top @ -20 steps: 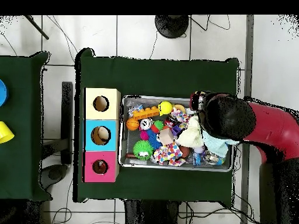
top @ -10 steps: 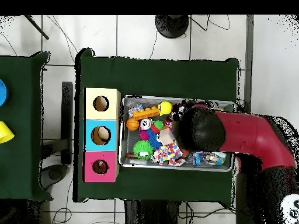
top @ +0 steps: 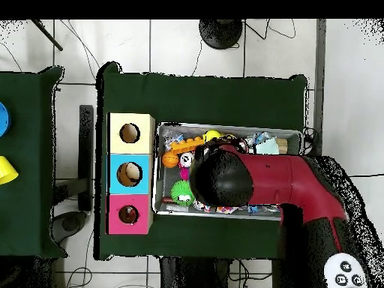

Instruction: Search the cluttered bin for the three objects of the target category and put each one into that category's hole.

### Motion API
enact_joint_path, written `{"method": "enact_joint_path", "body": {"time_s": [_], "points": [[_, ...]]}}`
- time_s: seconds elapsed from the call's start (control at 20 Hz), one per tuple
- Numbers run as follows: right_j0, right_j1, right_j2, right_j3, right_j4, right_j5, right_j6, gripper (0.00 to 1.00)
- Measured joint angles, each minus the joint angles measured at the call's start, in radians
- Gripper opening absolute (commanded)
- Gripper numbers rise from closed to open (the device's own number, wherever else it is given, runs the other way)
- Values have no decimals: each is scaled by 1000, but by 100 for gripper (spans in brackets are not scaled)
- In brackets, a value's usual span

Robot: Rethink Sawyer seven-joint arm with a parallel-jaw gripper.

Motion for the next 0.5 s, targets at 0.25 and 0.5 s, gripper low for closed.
{"method": "enact_joint_path", "body": {"time_s": [0.25,0.5], "points": [[6,-4,-7,44,-1,-30,0,0],[32,-10,-28,73,-1,-57,0,0]]}}
